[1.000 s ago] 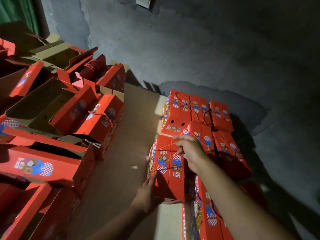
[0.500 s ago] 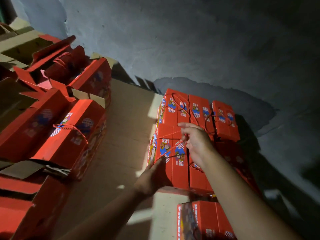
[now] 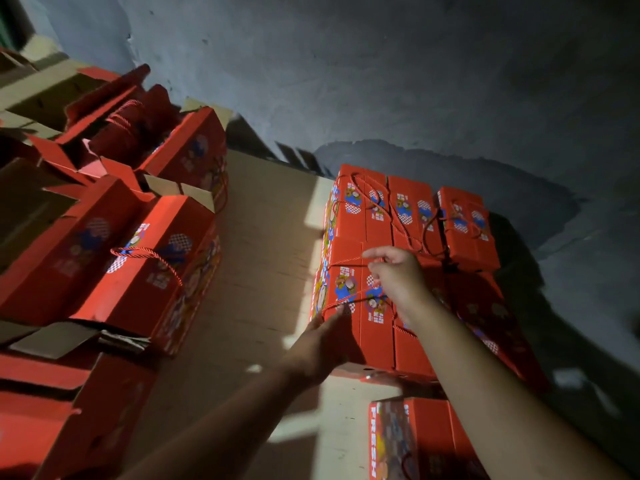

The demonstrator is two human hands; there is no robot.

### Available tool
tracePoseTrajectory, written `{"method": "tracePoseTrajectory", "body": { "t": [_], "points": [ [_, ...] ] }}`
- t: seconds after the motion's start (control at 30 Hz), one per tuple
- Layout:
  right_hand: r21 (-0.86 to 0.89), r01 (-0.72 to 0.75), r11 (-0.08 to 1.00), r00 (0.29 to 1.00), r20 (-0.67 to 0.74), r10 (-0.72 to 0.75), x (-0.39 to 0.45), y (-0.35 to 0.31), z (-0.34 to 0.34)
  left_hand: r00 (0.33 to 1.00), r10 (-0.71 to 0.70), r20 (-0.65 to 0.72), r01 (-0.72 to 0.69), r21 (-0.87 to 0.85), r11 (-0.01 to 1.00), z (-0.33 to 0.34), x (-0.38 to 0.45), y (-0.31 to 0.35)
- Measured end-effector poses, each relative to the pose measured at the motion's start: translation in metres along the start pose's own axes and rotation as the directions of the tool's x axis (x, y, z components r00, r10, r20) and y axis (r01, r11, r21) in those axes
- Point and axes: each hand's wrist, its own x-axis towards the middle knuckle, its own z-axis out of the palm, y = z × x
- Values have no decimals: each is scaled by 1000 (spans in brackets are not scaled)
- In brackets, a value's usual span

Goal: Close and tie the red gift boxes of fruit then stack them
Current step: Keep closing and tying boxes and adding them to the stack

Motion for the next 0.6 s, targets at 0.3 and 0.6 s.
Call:
{"method": "tracePoseTrajectory", "body": {
  "t": [0.3,0.6],
  "points": [
    [-446,-10,895,990,122,72,-48,70,7,995,-95,21,86,249,965,-17,-52,21],
    [-248,71,966,991,130,-39,-162,66,27,957,-237,-166,289,556,780,-97,-151,18]
  ]
}}
